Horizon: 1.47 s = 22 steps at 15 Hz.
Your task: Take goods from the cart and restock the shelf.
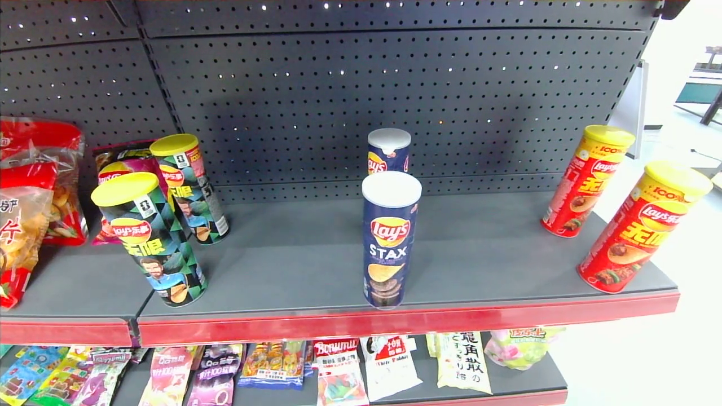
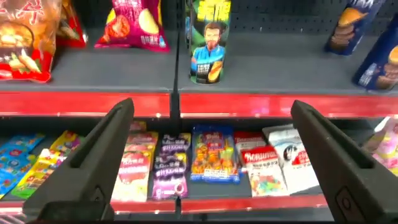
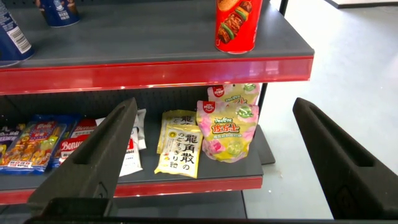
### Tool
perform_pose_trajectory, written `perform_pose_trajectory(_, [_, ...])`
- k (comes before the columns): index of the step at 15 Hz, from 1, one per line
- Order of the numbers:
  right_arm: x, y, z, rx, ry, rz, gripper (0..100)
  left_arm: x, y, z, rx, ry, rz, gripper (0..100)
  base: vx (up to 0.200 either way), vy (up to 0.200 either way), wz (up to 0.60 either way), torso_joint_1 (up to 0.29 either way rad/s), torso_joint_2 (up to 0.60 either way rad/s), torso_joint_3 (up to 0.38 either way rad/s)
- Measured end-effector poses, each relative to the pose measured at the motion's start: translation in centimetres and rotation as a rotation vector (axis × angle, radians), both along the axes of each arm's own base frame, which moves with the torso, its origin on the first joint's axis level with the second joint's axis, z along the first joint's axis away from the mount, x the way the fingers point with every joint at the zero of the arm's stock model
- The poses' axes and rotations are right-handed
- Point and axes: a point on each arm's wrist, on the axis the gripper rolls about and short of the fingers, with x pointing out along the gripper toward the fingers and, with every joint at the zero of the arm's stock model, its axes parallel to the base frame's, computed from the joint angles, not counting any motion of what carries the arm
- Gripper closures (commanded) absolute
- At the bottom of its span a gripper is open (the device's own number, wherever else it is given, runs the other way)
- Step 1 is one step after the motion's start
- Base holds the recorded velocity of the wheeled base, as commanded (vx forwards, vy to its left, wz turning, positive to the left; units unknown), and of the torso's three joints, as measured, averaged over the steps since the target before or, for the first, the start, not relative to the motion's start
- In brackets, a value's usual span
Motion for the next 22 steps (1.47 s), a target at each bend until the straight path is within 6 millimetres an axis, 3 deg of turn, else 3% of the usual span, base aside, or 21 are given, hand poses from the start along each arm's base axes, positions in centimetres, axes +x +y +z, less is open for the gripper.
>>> perform_pose_trajectory(5, [0.0,0.0,0.0,0.0,0.0,0.0,0,-0.3,0.0,0.9,-0.013,-0.064,-0.003,0,0.0,0.0,0.0,0.0,0.0,0.0])
perform_pose_trajectory(9, [0.0,0.0,0.0,0.0,0.0,0.0,0,1.7,0.1,-2.2,-0.008,-0.086,0.024,0,0.0,0.0,0.0,0.0,0.0,0.0])
perform_pose_trajectory(12, [0.0,0.0,0.0,0.0,0.0,0.0,0,2.2,-0.1,-3.9,0.053,0.004,-0.046,0,0.0,0.0,0.0,0.0,0.0,0.0])
perform_pose_trajectory(22, [0.0,0.0,0.0,0.0,0.0,0.0,0,2.2,-0.1,-4.2,0.049,0.019,-0.049,0,0.0,0.0,0.0,0.0,0.0,0.0])
